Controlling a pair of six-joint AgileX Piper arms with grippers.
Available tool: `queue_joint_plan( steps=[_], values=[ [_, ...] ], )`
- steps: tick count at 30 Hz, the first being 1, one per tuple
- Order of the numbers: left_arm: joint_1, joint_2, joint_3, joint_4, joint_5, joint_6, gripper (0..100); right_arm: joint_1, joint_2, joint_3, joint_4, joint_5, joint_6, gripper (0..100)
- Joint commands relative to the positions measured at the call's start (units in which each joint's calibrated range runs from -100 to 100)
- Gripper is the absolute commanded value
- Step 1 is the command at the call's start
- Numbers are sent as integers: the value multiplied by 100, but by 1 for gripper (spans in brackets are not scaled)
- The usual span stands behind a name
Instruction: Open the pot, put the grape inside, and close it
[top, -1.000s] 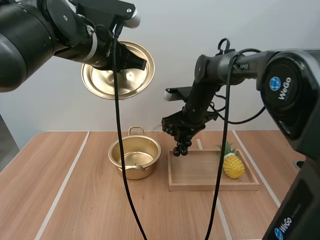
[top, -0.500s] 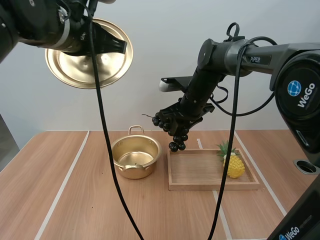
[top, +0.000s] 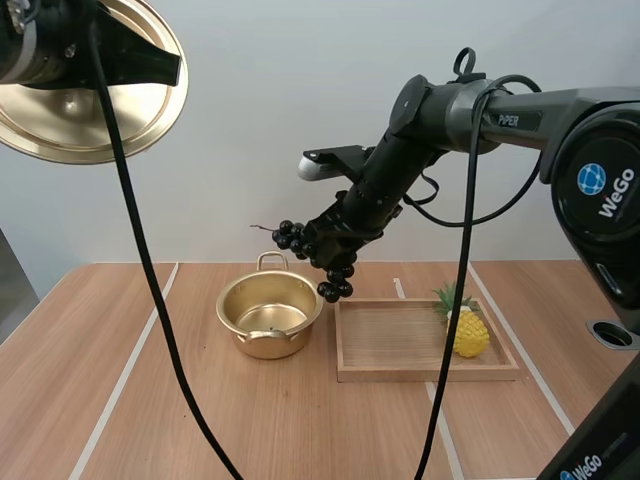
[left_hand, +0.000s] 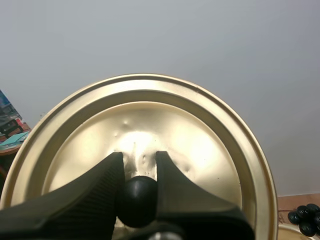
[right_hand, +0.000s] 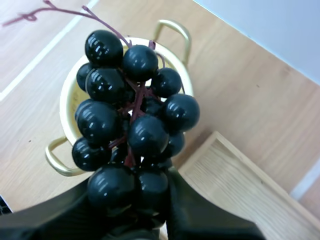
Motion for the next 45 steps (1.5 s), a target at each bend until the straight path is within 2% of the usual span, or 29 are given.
queue_joint_plan(
  steps=[1, 5, 8, 11, 15, 19, 22, 27, 30, 39, 45],
  values=[
    [34, -53, -86, 303, -250, -54, 0, 188, -108, -191, 85, -182, -144, 0],
    [34, 11, -525, 727, -250, -368, 0, 533, -80, -390, -52, -504, -132, 0],
    [34, 239, -1253, 1192, -663, -599, 0, 772, 30, -438, -215, -683, 3, 0],
    [34, 637, -2318, 1606, -1139, -729, 0, 900, 175, -438, -273, -704, 119, 0],
    [34, 1278, -3989, 1612, -1232, -808, 0, 918, 390, -438, -358, -1063, 270, 0],
    [26, 1894, -5816, 1200, -1016, -915, 0, 918, 637, -438, -415, -1203, 281, 0],
    [26, 2250, -7142, 571, -574, -915, 0, 918, 761, -438, -403, -1360, 281, 0],
    [26, 2649, -8439, -259, 742, -458, 0, 918, 1019, -438, -403, -1496, 281, 0],
    [26, 2763, -8821, -612, 1290, -157, 0, 918, 1232, -438, -403, -1601, 281, 0],
    [26, 2763, -9054, -693, 1444, -130, 0, 918, 1780, -438, -416, -2021, 281, 0],
    [26, 2763, -9054, -758, 1588, -130, 0, 918, 2051, -438, -930, -2316, 485, 0]
  ],
)
